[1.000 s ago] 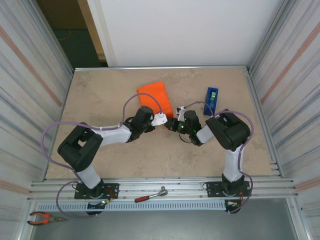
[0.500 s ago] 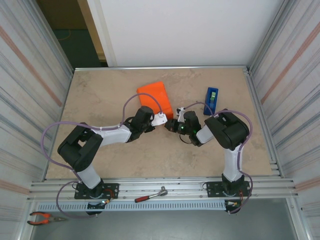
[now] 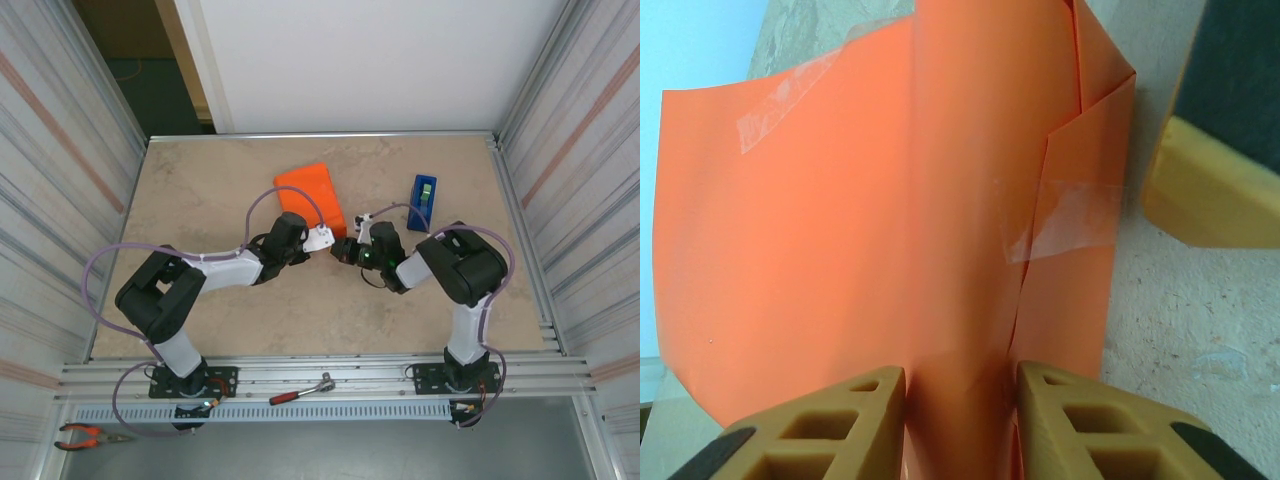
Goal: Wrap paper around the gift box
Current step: Wrap the gift box with the wrapping paper.
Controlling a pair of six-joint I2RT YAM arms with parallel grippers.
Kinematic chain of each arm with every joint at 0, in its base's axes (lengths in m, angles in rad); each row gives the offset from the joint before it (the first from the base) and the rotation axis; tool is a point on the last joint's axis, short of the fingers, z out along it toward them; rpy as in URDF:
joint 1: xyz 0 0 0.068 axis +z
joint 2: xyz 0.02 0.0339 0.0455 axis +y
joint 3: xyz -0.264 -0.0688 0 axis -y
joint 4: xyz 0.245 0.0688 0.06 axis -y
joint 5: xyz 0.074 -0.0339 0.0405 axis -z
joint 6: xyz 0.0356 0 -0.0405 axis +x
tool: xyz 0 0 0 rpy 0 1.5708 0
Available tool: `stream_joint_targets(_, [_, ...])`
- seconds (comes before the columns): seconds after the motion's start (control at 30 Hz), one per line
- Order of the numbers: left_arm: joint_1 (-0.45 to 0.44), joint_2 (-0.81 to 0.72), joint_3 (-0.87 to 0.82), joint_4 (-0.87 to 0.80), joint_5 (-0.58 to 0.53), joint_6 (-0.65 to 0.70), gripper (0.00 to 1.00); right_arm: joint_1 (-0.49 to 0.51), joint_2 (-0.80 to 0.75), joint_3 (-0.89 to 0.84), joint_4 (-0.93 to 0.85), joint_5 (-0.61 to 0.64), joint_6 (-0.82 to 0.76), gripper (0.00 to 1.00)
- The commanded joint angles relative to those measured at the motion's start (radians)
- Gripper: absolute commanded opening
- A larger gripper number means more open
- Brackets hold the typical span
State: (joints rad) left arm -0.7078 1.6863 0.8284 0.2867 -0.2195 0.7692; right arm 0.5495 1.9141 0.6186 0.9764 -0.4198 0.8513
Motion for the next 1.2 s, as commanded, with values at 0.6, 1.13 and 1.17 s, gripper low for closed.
stream_joint_targets(0.6, [-0.004,0.041,-0.026,-0.07,-0.007,-0.015,0.33,0.001,-0.011,0.13,-0.052,-0.034,-0.03,0.0])
stream_joint_targets(1.13, [-0.004,0.04,-0.025,-0.069,-0.009,-0.014,0.33,0.001,-0.031,0.109,-0.03,-0.032,-0.012,0.0])
stream_joint_targets(1.17, [-0.004,0.042,-0.026,-0.069,-0.009,-0.014,0.33,0.001,-0.026,0.113,-0.028,-0.029,-0.01,0.0])
